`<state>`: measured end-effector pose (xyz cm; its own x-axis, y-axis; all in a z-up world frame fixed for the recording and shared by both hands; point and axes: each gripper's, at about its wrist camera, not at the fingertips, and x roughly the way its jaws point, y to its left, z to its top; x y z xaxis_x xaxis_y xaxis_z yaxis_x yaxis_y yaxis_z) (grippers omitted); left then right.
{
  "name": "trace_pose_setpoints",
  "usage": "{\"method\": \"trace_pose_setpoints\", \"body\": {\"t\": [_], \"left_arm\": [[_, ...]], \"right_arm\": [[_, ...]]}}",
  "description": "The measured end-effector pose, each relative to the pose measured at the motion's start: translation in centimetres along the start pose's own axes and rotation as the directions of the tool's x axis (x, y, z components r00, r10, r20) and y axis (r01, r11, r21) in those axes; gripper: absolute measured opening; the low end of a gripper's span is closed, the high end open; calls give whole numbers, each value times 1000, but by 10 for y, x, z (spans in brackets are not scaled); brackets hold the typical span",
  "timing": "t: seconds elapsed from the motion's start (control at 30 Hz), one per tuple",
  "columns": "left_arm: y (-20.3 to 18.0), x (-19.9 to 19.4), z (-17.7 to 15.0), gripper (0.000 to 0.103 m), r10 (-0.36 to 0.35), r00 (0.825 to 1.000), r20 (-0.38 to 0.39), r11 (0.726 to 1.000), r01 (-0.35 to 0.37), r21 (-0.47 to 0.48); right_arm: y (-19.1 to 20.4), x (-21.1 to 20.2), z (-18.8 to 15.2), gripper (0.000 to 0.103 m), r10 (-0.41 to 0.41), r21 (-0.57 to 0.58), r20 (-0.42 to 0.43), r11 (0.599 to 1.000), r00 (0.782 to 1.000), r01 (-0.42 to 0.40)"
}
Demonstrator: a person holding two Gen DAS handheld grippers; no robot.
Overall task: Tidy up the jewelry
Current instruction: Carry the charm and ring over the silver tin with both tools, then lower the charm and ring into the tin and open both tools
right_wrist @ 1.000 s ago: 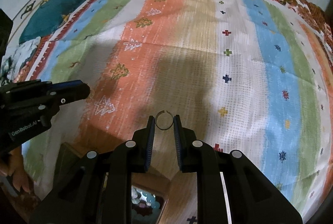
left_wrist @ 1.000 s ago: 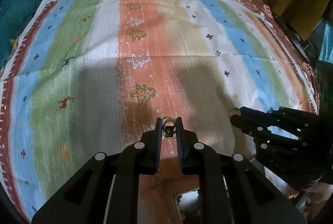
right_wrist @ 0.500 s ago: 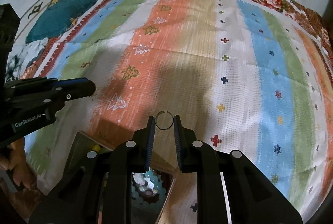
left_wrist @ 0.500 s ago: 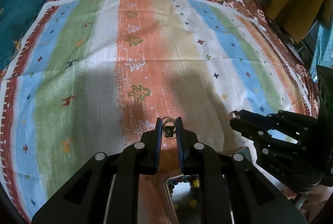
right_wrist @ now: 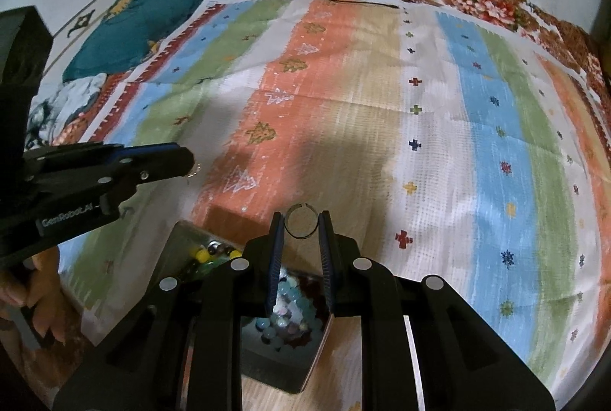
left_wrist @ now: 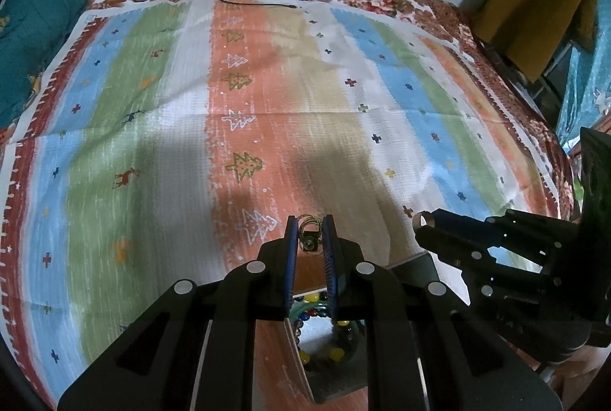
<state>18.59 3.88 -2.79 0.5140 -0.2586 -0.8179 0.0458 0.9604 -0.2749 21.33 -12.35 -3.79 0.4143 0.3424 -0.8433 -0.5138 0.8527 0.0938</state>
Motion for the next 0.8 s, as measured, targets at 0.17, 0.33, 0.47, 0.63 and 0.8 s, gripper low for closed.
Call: {"method": "trace_pose_setpoints", "body": {"t": [0.17,0.33,0.47,0.63,0.8], "left_arm": [[-5,-11,-7,12,-19,1000,19,1000,19,3],[-11,-19,-16,12,-31,999,32,999,31,11],[-15,-25,-22,12,-36,998,44,999,35,16],[-18,-30,-28,12,-42,998,50,999,41,20],[-20,-33,-33,12,-45,998,53,999,45,12]], "right_arm": [[6,-10,-6,19,2,-21,18,1000,1000,-2],[10,-16,-11,19,12,-30,28,999,1000,-11],[10,-20,-15,19,18,-28,32,999,999,-17],[12,-25,-21,19,29,-23,38,999,999,-28],[13,-28,-27,19,42,-17,40,999,998,-41]]}}
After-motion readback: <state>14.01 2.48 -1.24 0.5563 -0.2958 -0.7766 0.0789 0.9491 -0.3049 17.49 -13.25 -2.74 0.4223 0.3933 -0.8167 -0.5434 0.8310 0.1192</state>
